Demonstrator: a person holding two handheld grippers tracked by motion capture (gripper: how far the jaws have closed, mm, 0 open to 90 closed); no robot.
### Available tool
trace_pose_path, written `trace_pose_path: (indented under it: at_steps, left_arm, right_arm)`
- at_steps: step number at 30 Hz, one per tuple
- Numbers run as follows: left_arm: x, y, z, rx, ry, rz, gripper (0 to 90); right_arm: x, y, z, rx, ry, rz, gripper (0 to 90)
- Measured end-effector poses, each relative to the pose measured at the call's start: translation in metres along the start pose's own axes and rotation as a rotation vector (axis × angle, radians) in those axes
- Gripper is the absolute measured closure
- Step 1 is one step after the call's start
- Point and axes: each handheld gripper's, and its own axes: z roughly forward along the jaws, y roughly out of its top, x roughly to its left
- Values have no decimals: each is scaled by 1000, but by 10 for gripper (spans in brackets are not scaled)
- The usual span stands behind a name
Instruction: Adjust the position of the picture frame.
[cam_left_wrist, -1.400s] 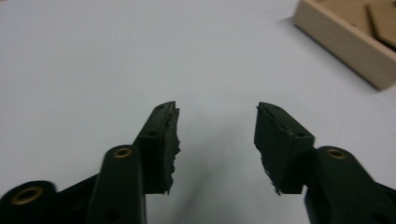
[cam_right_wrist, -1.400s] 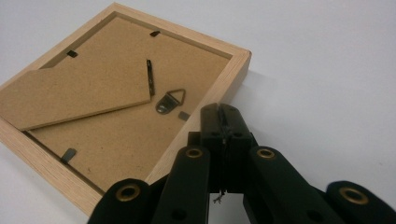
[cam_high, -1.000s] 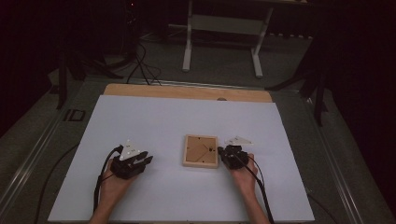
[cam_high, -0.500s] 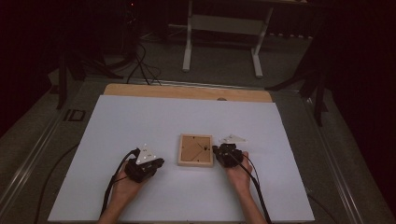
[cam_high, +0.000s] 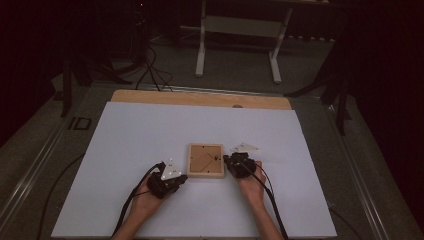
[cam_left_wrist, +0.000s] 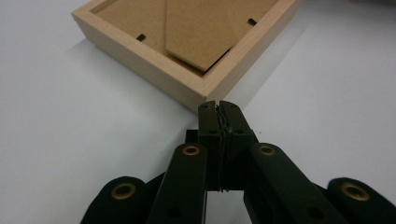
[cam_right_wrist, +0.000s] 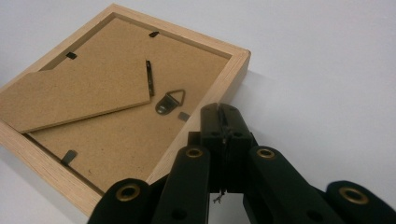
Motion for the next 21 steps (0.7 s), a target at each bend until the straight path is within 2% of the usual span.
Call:
trace_pose_path:
  at_steps: [7,21]
  left_arm:
    - [-1,0,3,18,3,14,877]
    - [4,-1,1,32,27,2,878]
  right_arm:
    - [2,3,3,4,5,-4,892]
    - [8,8,10,2,12,-23,889]
